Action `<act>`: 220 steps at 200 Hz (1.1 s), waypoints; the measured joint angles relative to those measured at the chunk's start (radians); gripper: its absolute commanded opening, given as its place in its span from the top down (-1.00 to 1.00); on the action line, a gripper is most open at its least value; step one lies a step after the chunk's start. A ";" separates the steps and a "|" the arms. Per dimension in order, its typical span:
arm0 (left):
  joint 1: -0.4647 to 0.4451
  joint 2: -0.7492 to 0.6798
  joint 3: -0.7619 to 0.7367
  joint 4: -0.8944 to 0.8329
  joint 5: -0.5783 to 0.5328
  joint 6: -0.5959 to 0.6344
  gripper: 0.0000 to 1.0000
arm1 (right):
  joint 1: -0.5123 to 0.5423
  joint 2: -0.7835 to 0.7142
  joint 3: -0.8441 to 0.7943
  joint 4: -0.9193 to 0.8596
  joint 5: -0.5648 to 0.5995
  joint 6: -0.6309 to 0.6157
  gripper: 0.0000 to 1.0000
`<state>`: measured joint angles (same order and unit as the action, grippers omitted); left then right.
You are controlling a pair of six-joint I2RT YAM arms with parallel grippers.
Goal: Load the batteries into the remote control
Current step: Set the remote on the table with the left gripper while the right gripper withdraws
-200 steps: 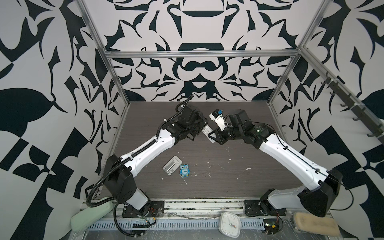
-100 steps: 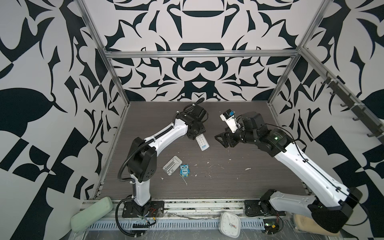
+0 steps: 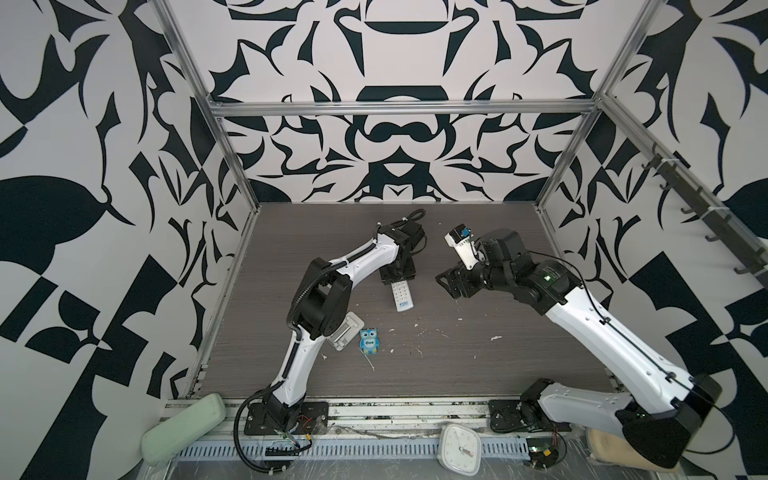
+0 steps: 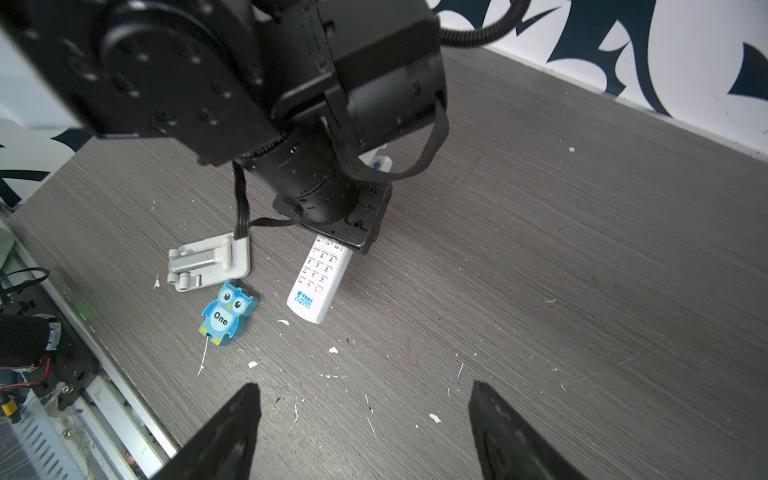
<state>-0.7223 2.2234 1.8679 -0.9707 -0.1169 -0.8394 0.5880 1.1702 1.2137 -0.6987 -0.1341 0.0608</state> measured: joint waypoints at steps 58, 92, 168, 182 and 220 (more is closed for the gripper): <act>-0.024 0.066 0.000 -0.023 -0.019 0.025 0.21 | -0.006 0.001 -0.012 0.000 0.000 0.011 -0.64; -0.040 0.077 0.013 -0.026 -0.030 0.027 0.13 | -0.006 0.005 -0.012 0.000 0.000 0.011 -0.64; -0.066 0.078 0.012 -0.011 -0.034 0.020 -0.15 | -0.017 0.010 -0.012 0.001 0.000 0.010 -0.64; -0.069 0.078 0.008 -0.003 -0.035 0.018 -0.21 | -0.019 0.010 -0.012 0.002 0.000 0.010 -0.64; -0.077 0.072 -0.005 0.013 -0.045 0.010 -0.22 | -0.026 0.018 -0.012 0.009 0.000 0.009 -0.64</act>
<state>-0.7990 2.2955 1.8626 -0.9573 -0.1623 -0.8291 0.5621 1.1885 1.2018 -0.6895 -0.1341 0.0696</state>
